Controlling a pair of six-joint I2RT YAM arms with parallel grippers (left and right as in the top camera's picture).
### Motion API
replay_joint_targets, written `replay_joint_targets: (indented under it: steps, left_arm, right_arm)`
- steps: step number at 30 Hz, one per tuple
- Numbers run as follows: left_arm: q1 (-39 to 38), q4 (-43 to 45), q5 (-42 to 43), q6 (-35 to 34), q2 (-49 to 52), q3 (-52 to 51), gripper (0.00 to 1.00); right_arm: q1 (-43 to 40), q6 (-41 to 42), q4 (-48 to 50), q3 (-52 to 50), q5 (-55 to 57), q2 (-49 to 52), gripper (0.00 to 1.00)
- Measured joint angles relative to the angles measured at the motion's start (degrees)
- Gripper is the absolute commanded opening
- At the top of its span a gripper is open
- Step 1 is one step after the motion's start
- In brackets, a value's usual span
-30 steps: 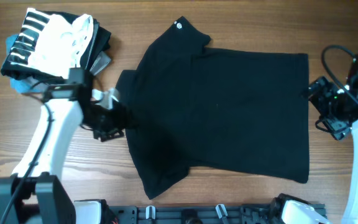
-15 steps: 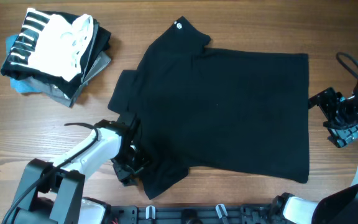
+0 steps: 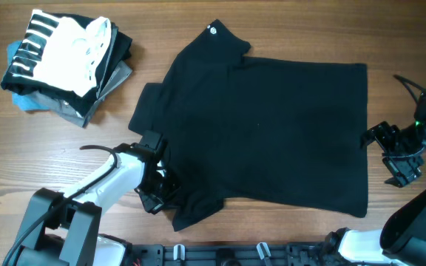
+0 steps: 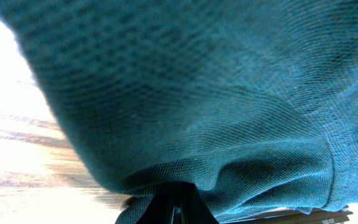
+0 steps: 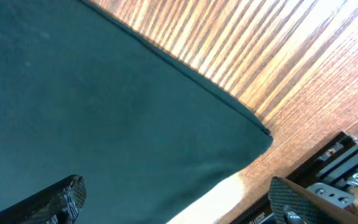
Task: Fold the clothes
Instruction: 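Move both grippers to the shirt's lower side edges and grasp them, then fold the shirt's lower half upward over the top half with both grippers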
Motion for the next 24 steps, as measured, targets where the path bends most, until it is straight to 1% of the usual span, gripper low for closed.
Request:
replay_joint_targets:
  steps: [1,2,3,4,5,6,7,8,9,11,12,14,16,18,20,24]
  left_arm:
    - [0.0,0.0,0.0,0.2,0.0,0.0,0.04]
    - [0.0,0.1,0.0,0.4,0.0,0.0,0.04]
    - [0.0,0.2,0.2,0.6,0.0,0.0,0.04]
    - [0.0,0.2,0.2,0.6,0.0,0.0,0.04]
    - [0.0,0.2,0.2,0.6,0.0,0.0,0.04]
    - [0.0,0.3,0.2,0.6,0.0,0.0,0.04]
    - [0.0,0.4,0.2,0.6,0.0,0.0,0.04]
    - [0.0,0.5,0.2,0.6,0.0,0.0,0.04]
    - [0.0,0.8,0.3,0.6,0.0,0.0,0.04]
    - [0.0,1.0,0.4,0.6,0.0,0.0,0.04]
    - [0.0,1.1,0.4,0.6,0.0,0.0,0.04]
    - [0.0,1.1,0.5,0.6,0.0,0.0,0.04]
    - [0.0,1.1,0.5,0.6,0.0,0.0,0.05]
    - [0.0,1.1,0.5,0.6,0.0,0.0,0.06]
    - [0.0,1.2,0.5,0.6,0.0,0.0,0.06]
    - [0.0,1.3,0.6,0.6,0.0,0.0,0.07]
  right_arm:
    - [0.0,0.6,1.2,-1.8,0.0,0.0,1.00]
    - [0.0,2.2,3.9,-5.8,0.2,0.0,0.97]
    - [-0.5,3.6,5.7,-9.7,0.2,0.2,0.93]
    - [-1.7,4.8,7.5,-12.8,0.2,0.3,0.87]
    - [-3.0,5.7,8.4,-14.6,0.2,0.3,0.72]
    - [-4.7,6.3,8.9,-16.1,0.5,0.3,0.45]
    - [-5.3,6.7,9.0,-16.7,0.9,0.3,0.42]
    - [-5.8,6.9,9.0,-17.4,1.6,0.3,0.49]
    - [-5.9,7.3,8.9,-18.3,2.3,0.3,0.51]
    - [-5.9,8.1,11.6,-21.4,3.2,0.3,0.49]
    - [-5.9,8.9,14.2,-23.6,3.5,0.3,0.50]
    - [-5.9,9.7,16.2,-25.9,3.5,-0.9,0.62]
    - [-6.3,10.3,16.5,-26.9,4.0,-2.4,0.59]
    - [-6.3,10.3,16.6,-27.0,4.0,-2.5,0.60]
    - [-6.3,9.8,16.6,-27.0,4.0,-2.5,0.55]
    - [-6.3,8.8,17.5,-27.3,3.6,-2.5,0.55]
